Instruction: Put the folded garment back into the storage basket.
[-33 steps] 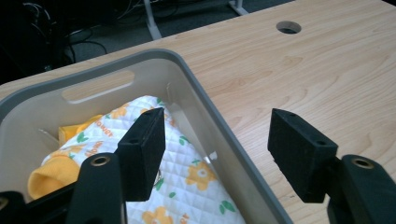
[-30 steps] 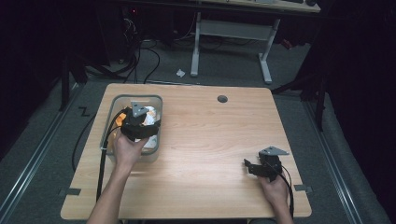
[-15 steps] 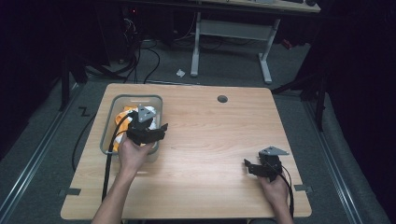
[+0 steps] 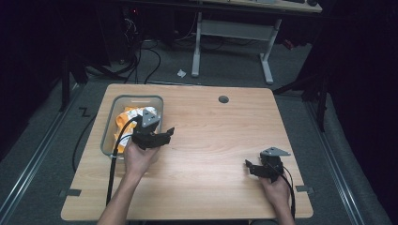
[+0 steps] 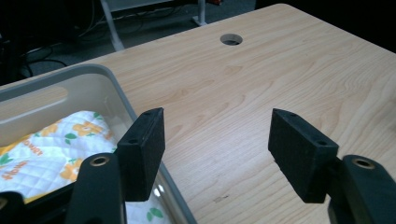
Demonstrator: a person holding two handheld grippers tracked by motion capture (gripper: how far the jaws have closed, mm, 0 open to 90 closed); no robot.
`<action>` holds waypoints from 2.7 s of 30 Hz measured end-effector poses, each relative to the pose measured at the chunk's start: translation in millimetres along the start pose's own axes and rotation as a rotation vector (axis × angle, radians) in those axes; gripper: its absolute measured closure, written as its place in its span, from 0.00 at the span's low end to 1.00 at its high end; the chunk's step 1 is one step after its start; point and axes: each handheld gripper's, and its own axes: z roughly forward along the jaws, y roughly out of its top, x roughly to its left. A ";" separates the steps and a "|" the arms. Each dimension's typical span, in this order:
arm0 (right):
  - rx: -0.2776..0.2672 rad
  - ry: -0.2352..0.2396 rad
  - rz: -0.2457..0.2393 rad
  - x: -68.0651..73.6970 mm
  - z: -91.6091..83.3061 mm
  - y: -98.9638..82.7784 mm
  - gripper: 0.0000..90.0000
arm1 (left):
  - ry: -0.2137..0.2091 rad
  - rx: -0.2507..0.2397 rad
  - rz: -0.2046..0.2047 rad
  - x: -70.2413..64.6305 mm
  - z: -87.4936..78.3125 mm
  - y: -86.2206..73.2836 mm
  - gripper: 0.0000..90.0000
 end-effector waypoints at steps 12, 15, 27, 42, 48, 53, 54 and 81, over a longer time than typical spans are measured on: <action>-0.001 0.000 -0.001 -0.1 0.0 -0.1 0.30 | -0.046 -0.005 0.001 -12.9 3.1 -3.3 0.41; -0.001 0.000 -0.002 -0.1 0.0 -0.1 0.30 | -0.055 0.000 0.007 -16.0 4.6 -4.2 0.41; 0.000 0.000 0.000 0.1 0.0 -0.1 0.30 | -0.098 0.004 0.005 -26.4 12.4 -4.7 0.41; -0.001 0.000 0.001 0.2 0.0 -0.2 0.30 | -0.151 0.029 0.002 -42.2 25.9 -11.0 0.41; -0.001 0.000 0.001 0.2 0.0 -0.3 0.30 | -0.168 0.031 -0.005 -47.2 30.1 -14.0 0.41; -0.002 -0.001 0.001 0.2 -0.1 -0.3 0.30 | -0.181 0.060 -0.005 -52.4 36.9 -21.7 0.41; -0.001 0.000 0.001 0.2 -0.1 -0.3 0.30 | -0.186 0.064 -0.009 -53.7 38.5 -23.7 0.41; -0.003 0.000 -0.004 -0.1 0.0 -0.3 0.30 | -0.045 0.177 0.030 -71.6 93.7 -87.7 0.35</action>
